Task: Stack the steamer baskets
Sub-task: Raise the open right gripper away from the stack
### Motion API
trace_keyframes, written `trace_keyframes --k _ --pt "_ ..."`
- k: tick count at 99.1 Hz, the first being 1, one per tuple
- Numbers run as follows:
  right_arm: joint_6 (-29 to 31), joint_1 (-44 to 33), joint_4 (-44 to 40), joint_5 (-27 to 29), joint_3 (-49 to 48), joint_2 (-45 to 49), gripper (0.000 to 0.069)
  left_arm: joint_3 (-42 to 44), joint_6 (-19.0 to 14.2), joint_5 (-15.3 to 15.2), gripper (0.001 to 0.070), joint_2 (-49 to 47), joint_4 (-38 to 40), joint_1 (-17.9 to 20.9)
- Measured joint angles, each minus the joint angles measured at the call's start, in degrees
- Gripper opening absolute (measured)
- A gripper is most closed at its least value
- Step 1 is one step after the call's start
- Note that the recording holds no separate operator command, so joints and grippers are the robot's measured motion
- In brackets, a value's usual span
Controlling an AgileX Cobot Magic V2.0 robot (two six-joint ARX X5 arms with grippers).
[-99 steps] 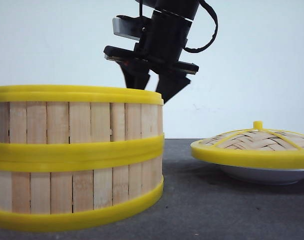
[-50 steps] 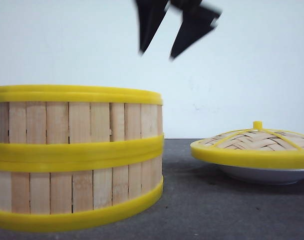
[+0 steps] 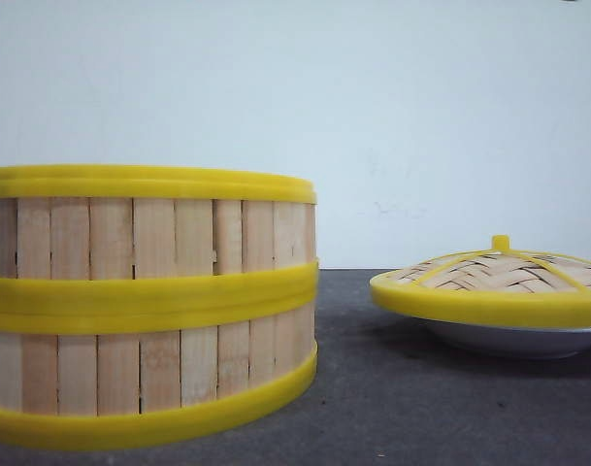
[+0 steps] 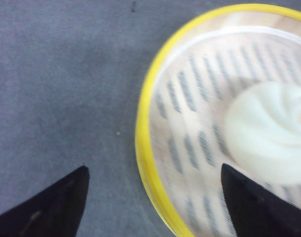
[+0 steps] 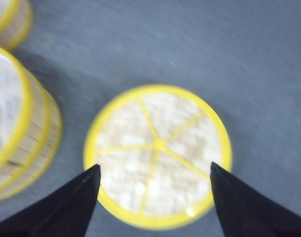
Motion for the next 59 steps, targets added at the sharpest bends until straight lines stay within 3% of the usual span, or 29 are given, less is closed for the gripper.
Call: trace_keyframes --k 22,31,45,59 --pt "0.3 -6.1 -0.6 0.0 -11.2 -9.0 0.0433 0.3 0.0 0.0 0.0489 5.5 1.2 0.6" --pt "0.6 -7.0 -0.9 -0.3 -15.1 -12.1 0.0433 0.4 0.0 0.0 0.0400 6.2 2.4 0.6" --pt "1.7 -7.1 -1.7 -0.9 -18.7 -14.9 0.0433 0.7 0.0 0.0 0.0209 6.9 3.8 0.6" --pt "2.1 -7.1 -3.1 -1.9 -18.9 -16.6 0.0433 0.9 0.0 0.5 0.0100 7.5 4.2 0.3"
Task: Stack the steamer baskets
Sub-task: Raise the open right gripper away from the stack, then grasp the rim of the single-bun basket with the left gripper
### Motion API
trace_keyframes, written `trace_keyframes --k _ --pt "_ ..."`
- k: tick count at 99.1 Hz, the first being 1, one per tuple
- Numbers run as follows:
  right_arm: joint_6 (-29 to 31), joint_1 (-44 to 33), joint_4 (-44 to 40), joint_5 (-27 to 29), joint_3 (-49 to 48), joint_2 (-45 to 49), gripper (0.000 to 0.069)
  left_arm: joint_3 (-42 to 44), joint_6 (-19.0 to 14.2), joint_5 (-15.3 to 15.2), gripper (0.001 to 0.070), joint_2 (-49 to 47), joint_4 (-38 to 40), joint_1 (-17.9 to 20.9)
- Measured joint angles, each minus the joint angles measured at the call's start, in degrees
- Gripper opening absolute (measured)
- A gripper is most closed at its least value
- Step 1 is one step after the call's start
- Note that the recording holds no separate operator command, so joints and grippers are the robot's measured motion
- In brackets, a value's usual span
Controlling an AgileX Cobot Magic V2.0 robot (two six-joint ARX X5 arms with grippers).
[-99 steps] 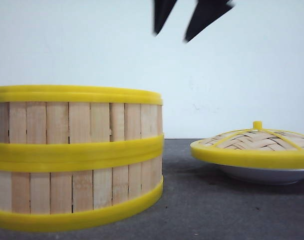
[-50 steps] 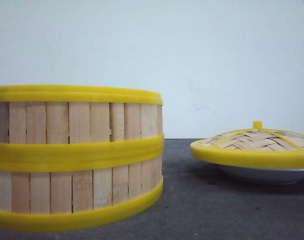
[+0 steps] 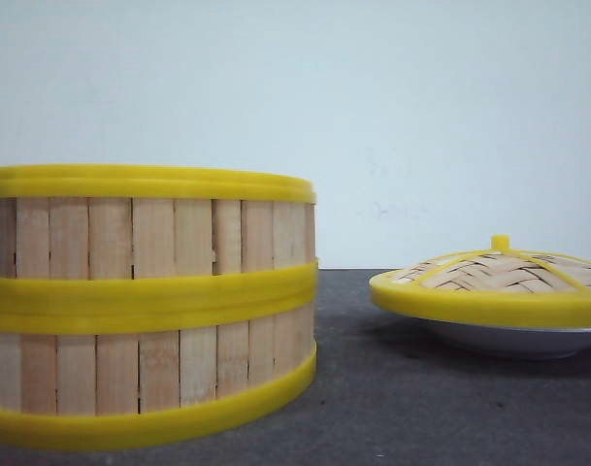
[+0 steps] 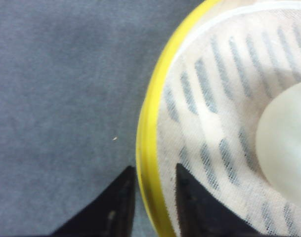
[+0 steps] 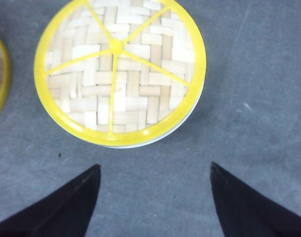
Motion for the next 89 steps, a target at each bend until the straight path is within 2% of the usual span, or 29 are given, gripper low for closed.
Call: trace_keyframes --k 11,31,48,70,89 --pt "0.0 0.0 0.0 0.0 0.0 -1.0 0.0433 0.5 -0.6 -0.4 0.0039 0.6 0.5 0.2" --pt "0.0 0.0 -0.9 -0.1 0.0 -1.3 0.0433 0.8 -0.6 -0.4 0.0026 0.9 1.0 0.2" --pt "0.0 0.0 -0.9 -1.7 0.0 -1.3 0.0433 5.0 -0.3 -0.2 0.0025 1.5 -4.2 0.2" --pt "0.0 0.0 -0.9 -2.0 0.0 -1.2 0.0433 14.5 0.0 0.4 0.0025 1.5 -10.7 0.2" --pt "0.0 0.0 -0.7 -2.0 0.0 -1.3 0.0433 20.4 0.0 3.5 0.0025 0.0 -15.5 0.2"
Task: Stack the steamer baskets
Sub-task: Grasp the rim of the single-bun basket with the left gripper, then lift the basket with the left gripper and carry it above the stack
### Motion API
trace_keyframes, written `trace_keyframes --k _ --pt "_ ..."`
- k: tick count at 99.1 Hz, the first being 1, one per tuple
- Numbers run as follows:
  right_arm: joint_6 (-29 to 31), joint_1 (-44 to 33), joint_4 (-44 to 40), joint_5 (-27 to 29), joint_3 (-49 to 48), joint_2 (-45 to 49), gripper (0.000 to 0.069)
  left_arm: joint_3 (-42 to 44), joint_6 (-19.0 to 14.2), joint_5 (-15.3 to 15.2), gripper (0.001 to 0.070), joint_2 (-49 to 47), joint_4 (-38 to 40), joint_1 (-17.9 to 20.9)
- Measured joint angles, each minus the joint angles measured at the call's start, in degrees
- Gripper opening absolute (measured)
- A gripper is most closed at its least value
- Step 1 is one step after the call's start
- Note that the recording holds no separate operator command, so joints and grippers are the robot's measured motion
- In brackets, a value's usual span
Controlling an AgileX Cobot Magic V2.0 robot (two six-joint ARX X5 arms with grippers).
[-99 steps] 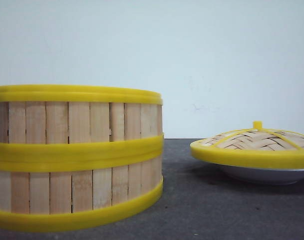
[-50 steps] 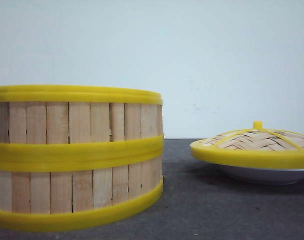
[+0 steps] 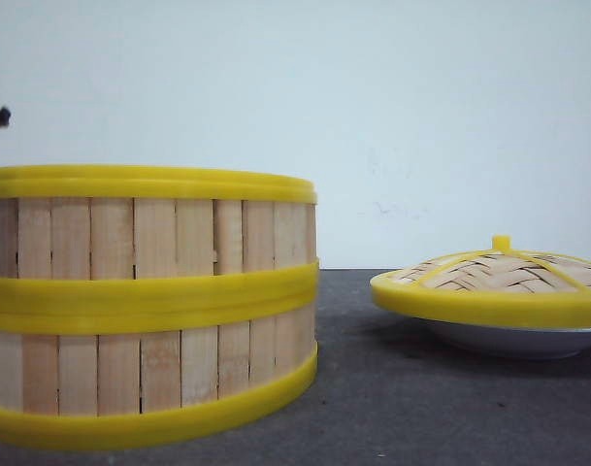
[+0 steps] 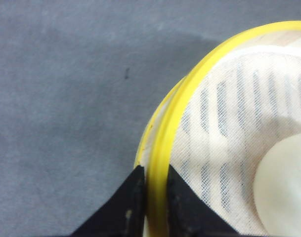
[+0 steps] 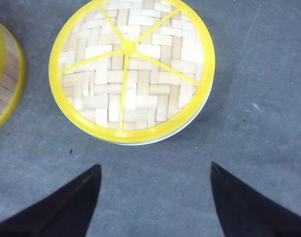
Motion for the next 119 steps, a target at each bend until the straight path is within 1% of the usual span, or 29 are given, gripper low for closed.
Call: trace_keyframes --k 18,30,44,61,86,99,119 --pt "0.0 0.0 1.6 0.0 0.0 0.0 0.0433 1.2 0.0 2.1 0.0025 -5.4 -4.7 -0.5" --pt "0.0 0.0 1.8 0.0 0.0 0.0 0.0433 1.5 0.1 3.3 0.0026 -9.7 -8.6 -1.9" --pt "-0.2 0.0 2.0 0.0 0.0 0.0 0.0433 1.5 1.2 3.7 0.0025 -14.8 -14.0 -5.1" --pt "-0.7 0.0 2.6 0.0 0.0 0.0 0.0433 1.5 2.2 3.7 0.0025 -20.2 -18.4 -8.8" --pt "-0.9 0.0 2.6 0.0 0.0 0.0 0.0433 1.5 3.1 3.7 0.0025 -24.7 -23.7 -14.3" --pt "-1.5 0.0 2.6 0.0 0.0 0.0 0.0433 -0.6 3.2 3.7 0.0025 -26.7 -23.6 -17.2" --pt "-1.8 0.0 2.7 0.0 0.0 0.0 0.0433 -7.0 3.2 3.7 0.0025 -28.5 -23.0 -22.6"
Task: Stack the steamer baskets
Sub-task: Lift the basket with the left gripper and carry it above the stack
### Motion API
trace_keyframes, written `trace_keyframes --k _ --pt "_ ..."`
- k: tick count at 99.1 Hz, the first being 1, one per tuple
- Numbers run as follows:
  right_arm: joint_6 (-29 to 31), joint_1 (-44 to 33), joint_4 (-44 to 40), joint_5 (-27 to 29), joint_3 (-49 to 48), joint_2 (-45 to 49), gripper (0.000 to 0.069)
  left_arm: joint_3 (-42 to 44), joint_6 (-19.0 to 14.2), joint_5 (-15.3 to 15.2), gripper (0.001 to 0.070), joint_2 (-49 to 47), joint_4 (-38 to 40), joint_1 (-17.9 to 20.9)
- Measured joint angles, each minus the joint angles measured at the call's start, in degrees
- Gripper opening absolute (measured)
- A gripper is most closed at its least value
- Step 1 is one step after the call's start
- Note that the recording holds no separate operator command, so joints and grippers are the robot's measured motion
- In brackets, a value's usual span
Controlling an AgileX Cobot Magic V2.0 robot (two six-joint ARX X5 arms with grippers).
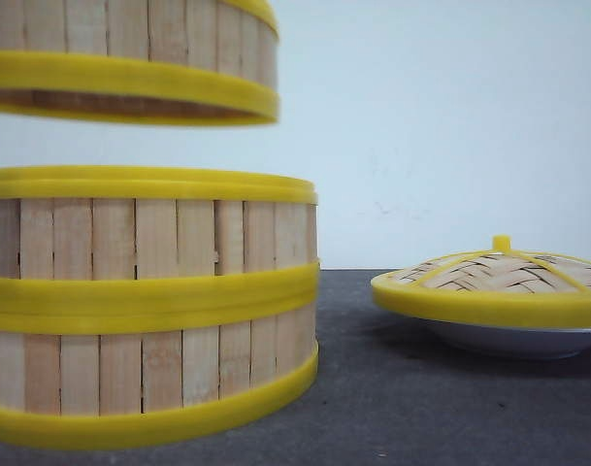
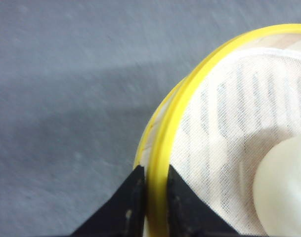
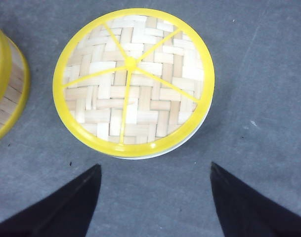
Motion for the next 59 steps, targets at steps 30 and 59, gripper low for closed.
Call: trace_keyframes --k 30,59 --pt "0.0 0.0 0.0 0.0 0.0 0.0 0.0433 -4.9 -0.2 0.0 0.0025 0.0 4.4 -2.8" --pt "-0.2 0.0 0.0 0.0 0.0 0.0 0.0433 -5.0 -0.2 -0.1 0.0025 0.9 4.8 -2.9"
